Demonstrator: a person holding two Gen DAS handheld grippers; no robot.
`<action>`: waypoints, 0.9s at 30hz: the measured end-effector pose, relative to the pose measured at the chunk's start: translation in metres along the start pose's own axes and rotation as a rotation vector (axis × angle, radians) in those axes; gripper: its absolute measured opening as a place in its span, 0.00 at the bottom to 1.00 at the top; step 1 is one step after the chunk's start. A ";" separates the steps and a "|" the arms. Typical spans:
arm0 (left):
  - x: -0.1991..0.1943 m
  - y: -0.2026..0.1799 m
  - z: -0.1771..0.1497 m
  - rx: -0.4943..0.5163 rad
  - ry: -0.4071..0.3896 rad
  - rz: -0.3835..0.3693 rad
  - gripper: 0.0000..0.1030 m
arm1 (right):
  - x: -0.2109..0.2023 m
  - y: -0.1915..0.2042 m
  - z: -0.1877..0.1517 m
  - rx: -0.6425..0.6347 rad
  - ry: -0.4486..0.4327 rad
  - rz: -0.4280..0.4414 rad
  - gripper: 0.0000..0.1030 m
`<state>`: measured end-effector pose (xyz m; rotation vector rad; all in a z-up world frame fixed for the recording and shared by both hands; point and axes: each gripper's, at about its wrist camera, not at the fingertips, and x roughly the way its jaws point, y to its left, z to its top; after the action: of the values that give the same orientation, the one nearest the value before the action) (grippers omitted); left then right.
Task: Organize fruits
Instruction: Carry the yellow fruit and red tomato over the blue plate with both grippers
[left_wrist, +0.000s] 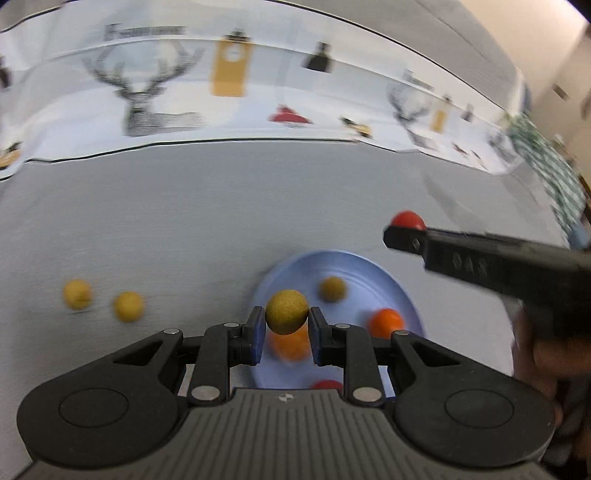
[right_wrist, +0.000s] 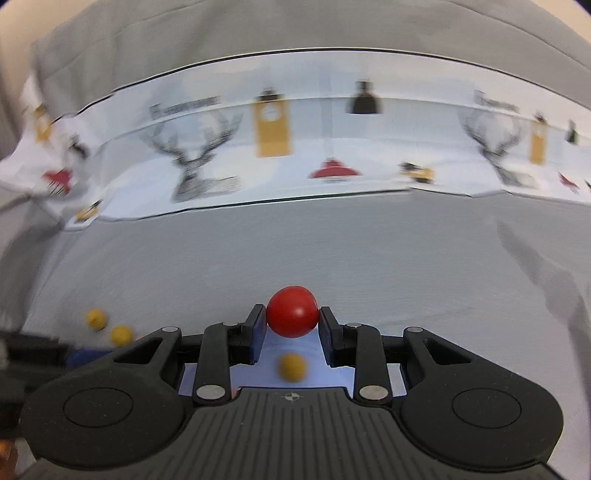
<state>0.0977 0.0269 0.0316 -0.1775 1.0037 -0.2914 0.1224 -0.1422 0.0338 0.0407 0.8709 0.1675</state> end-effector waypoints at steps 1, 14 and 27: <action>0.002 -0.005 -0.001 0.015 0.004 -0.015 0.26 | 0.000 -0.007 -0.001 0.013 0.004 -0.006 0.31; 0.046 -0.059 -0.020 0.186 0.084 0.003 0.26 | 0.013 -0.027 -0.016 0.013 0.080 -0.009 0.31; 0.047 -0.056 -0.020 0.187 0.080 0.026 0.26 | 0.023 -0.017 -0.015 -0.009 0.114 -0.017 0.31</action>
<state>0.0957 -0.0416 -0.0014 0.0173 1.0507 -0.3692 0.1280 -0.1561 0.0047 0.0151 0.9835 0.1590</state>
